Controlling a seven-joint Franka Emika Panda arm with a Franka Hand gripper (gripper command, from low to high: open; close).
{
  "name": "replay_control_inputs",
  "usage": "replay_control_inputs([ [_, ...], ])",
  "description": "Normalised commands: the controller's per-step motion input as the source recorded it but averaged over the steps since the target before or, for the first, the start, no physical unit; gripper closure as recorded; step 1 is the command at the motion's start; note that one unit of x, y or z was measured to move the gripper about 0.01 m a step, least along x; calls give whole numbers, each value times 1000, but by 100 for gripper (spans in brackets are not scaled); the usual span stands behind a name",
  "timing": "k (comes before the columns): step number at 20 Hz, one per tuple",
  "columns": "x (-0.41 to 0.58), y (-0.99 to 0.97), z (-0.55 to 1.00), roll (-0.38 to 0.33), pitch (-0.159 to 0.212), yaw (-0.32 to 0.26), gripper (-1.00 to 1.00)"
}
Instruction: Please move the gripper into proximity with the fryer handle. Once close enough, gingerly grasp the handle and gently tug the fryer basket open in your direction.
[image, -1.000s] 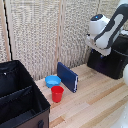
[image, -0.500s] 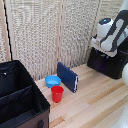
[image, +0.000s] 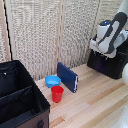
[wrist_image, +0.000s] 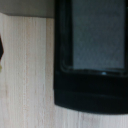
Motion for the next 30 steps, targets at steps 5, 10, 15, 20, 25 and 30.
replay_control_inputs([
  [5,21,13,-83,8,54,-67,100],
  [10,-145,131,75,71,78,-65,100],
  [15,-360,177,398,235,4,-134,100],
  [20,-341,129,193,300,96,-110,100],
  [25,-277,201,179,288,66,-128,100],
  [30,-438,847,41,42,-49,-17,100],
])
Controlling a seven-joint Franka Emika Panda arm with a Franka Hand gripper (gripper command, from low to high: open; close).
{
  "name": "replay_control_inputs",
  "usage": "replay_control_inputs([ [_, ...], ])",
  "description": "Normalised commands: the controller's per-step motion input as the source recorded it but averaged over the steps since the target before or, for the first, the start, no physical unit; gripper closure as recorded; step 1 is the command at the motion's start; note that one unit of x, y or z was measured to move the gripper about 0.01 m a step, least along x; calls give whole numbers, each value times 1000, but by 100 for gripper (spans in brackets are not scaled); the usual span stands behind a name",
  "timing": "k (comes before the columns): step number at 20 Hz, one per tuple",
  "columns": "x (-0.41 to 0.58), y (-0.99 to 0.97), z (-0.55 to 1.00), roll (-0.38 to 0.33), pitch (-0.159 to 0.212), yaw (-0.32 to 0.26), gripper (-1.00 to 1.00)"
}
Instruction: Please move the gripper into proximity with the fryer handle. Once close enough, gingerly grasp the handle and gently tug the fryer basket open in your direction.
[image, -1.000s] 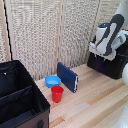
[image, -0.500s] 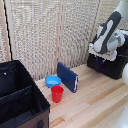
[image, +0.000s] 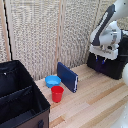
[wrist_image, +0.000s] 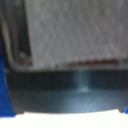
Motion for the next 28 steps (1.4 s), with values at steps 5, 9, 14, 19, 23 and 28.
replay_control_inputs([
  [5,-298,931,106,6,-95,-11,100],
  [9,-12,860,409,7,-162,-92,100],
  [14,-87,898,302,1,-118,-47,100],
  [19,-139,968,97,8,-55,0,100],
  [23,-126,971,62,15,-33,0,100],
  [28,64,762,-147,-14,-7,-31,-100],
])
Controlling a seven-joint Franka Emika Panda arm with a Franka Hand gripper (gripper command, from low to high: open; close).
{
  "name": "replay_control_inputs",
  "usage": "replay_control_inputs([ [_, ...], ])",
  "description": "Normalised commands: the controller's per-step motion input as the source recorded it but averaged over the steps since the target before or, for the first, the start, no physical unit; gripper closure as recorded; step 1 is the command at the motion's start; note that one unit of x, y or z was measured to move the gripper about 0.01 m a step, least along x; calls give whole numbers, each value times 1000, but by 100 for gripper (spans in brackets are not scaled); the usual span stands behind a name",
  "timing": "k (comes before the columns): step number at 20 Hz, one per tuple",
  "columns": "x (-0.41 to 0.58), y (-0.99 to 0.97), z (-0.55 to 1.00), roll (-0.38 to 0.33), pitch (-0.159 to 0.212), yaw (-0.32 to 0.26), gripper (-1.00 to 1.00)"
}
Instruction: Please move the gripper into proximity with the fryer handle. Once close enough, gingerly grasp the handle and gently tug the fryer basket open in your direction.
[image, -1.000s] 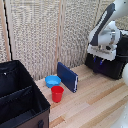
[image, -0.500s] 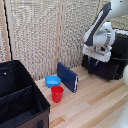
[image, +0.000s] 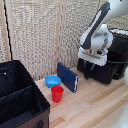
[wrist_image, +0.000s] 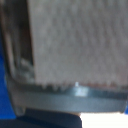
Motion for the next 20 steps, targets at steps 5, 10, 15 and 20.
replay_control_inputs([
  [5,104,-10,-137,-8,-70,-113,-100],
  [10,-32,-170,255,-2,-36,-101,-100],
  [15,5,38,738,-2,58,-54,-100],
  [20,97,105,732,-41,19,-11,-100],
])
